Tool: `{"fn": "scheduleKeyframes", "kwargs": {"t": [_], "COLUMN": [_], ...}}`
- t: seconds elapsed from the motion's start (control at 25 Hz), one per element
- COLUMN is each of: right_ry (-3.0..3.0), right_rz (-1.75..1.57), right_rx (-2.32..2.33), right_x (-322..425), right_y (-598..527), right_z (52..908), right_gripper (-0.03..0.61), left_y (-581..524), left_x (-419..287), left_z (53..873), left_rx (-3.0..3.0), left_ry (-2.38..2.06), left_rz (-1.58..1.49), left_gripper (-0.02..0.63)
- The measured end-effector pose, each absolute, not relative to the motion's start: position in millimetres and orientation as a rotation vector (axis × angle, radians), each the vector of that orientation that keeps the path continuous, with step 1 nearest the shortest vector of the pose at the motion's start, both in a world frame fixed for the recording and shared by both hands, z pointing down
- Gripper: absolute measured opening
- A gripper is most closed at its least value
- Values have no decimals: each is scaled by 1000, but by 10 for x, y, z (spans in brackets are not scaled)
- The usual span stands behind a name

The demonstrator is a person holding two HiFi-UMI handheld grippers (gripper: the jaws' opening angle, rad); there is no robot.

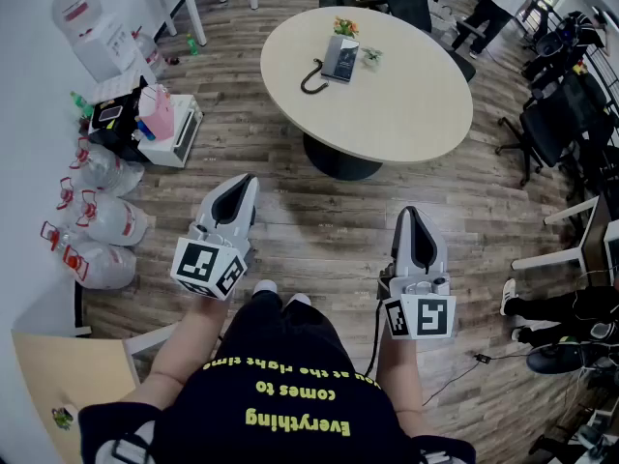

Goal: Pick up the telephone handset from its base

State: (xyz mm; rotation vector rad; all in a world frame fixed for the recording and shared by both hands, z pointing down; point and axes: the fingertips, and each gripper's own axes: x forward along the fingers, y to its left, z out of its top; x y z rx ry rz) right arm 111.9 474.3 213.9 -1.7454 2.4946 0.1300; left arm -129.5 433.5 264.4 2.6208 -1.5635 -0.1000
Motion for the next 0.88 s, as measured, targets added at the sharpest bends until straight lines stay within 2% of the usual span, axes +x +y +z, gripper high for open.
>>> {"fn": "scheduleKeyframes", "kwargs": {"t": [0.44,0.48,0.56,0.64,0.72,0.88], "right_ry": [2492,2502,2505,2488,2483,2520], "right_rz": [97,79,43,35,28,-2], "right_rx": [-1731,-1729,-1751,-1795,-1806,-1783], "right_x": [1199,1194,1205,1230,1218,1074], "right_y": [4698,4670,4603,4543,4494,4335], "right_z": [2137,2158,2200,2218,2225,2290], "right_gripper": [17,29,126,184,217,233], "left_y": [4256,4242,4211,4171,4127,3986], "left_x": [-1259,-1256,-1251,-1256,-1277,-1371], "left_z": [2603,2601,2596,2585,2592,2655], "left_rx": [2627,2623,2616,2614,2609,2597], "left_ry": [-1617,-1619,-1618,-1614,-1605,-1599], "left_rz": [-52,-52,-50,-47,-48,-33], "left_gripper": [12,41,104,172,187,201]}}
